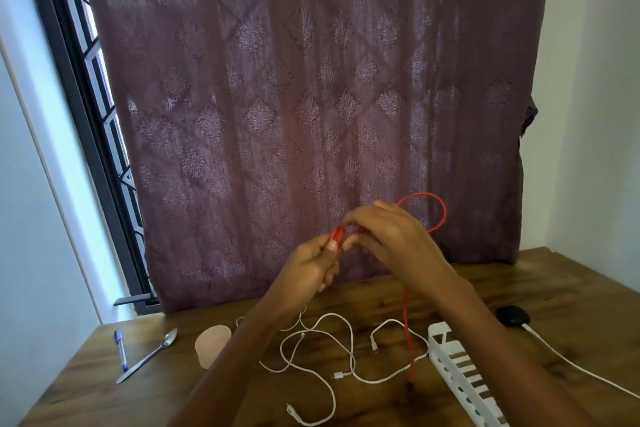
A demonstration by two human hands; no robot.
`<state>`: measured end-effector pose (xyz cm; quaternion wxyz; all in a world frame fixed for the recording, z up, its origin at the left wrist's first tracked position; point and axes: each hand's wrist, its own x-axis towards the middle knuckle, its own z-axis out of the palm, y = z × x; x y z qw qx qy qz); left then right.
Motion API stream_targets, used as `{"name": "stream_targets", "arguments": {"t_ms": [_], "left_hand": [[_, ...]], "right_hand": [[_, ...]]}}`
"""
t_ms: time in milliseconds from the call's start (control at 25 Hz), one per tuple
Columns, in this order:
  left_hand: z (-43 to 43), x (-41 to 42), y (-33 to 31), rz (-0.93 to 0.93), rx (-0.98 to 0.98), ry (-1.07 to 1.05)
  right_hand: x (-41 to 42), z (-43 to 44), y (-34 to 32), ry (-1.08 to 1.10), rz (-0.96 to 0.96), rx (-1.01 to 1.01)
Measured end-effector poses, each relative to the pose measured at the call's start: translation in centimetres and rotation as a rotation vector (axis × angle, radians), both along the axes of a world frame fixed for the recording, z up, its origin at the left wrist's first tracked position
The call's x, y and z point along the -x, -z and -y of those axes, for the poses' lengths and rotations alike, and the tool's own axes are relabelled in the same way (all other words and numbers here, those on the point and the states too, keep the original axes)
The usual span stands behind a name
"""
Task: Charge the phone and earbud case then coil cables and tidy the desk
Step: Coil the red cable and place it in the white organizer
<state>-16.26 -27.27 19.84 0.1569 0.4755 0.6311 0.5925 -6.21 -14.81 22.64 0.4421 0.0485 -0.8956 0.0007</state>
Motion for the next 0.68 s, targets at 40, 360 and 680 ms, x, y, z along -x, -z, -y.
{"name": "stream_targets", "arguments": {"t_ms": [40, 360, 680], "left_hand": [[0.2, -0.1, -0.2, 0.021, 0.025, 0.033], [0.8, 0.9, 0.0, 0.115, -0.067, -0.105], [1.9, 1.3, -0.2, 0.117, -0.087, -0.059]], "right_hand": [[-0.1, -0.3, -0.2, -0.036, 0.042, 0.041], [-0.7, -2.9, 1.1, -0.018, 0.248, 0.383], [-0.3, -2.8, 2.8, -0.183, 0.178, 0.865]]}}
